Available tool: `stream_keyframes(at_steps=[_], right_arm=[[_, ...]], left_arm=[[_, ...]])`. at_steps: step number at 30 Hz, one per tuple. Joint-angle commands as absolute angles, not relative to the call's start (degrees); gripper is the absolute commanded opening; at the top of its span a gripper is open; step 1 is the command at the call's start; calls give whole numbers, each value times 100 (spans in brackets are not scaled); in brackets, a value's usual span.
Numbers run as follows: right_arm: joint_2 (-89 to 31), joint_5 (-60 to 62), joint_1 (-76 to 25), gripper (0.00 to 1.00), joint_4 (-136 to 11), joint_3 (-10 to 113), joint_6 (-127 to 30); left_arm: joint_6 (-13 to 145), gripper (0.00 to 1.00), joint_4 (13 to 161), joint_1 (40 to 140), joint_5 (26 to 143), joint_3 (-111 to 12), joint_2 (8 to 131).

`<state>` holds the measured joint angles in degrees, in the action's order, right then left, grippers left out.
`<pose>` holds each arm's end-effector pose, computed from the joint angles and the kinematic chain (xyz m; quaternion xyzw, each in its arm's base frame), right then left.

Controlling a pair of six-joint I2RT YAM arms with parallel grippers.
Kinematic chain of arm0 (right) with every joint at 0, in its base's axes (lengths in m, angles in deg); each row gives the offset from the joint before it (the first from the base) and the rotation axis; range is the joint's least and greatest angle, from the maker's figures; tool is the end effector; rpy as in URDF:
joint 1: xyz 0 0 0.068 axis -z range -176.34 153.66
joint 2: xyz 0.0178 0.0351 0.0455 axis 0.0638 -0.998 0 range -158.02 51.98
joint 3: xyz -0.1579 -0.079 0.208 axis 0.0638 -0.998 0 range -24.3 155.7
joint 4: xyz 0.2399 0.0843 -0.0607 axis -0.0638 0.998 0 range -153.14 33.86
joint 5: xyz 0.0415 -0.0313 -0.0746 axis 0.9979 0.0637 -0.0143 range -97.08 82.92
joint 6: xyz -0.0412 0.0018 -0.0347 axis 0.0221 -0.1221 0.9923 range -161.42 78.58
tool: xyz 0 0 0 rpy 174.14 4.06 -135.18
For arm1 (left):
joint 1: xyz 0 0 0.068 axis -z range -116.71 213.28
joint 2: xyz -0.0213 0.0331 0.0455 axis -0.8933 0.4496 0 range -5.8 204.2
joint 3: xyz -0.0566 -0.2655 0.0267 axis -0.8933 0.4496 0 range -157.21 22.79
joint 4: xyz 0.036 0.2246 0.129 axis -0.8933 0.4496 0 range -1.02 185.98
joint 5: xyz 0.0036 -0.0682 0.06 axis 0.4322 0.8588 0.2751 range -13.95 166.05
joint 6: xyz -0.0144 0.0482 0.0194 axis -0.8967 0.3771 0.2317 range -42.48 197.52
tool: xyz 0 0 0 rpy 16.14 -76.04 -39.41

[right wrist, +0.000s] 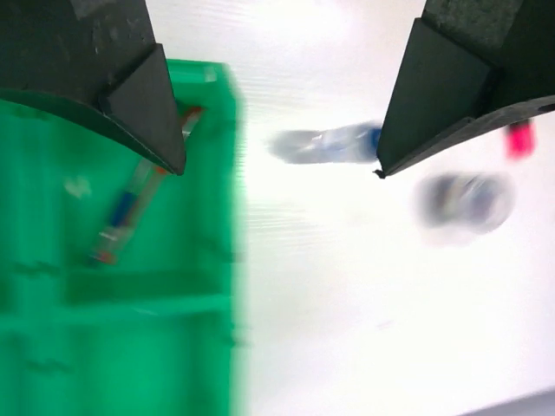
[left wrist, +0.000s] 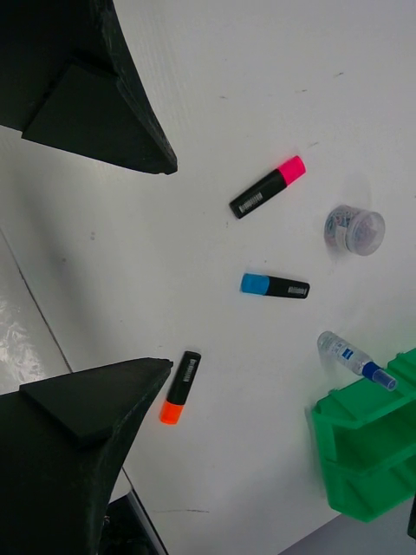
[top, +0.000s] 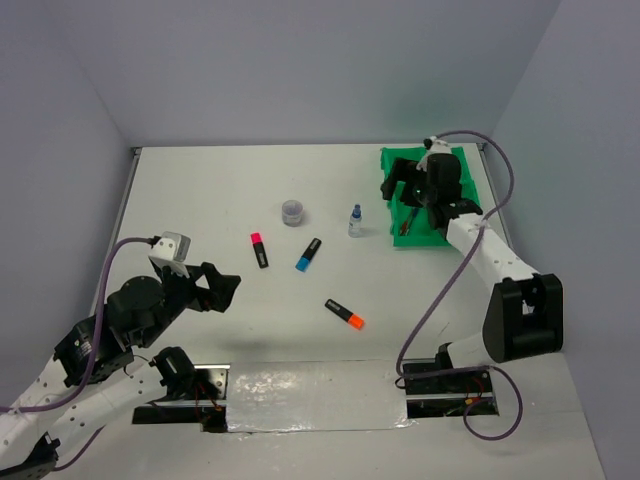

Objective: Sort the stationery into containers
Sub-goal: Pick up the stationery from the center of the board.

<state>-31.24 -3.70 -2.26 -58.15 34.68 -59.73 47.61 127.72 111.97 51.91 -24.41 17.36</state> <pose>0.3304 0.0365 0.2763 0.0783 0.8589 0.1309 0.4890 0.0635 -0.0502 0.3449 0.0002 0.7847 -0.2502 0.5671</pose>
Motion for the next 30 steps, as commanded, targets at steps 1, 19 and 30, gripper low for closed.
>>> stream_keyframes(at_steps=[1,19,30], right_arm=[[-2923,145,-934,100,-5815,3809,-5250],[-4347,-1472,-2306,84,-5137,4671,-4819],[-4751,-1507,-2306,65,-4909,4874,-4942]], left_arm=[[4905,99,12502,11206,5206,-2503,1670],[4940,99,12484,11206,5302,-2502,1819],[4966,99,12467,11206,5364,-2494,1802]])
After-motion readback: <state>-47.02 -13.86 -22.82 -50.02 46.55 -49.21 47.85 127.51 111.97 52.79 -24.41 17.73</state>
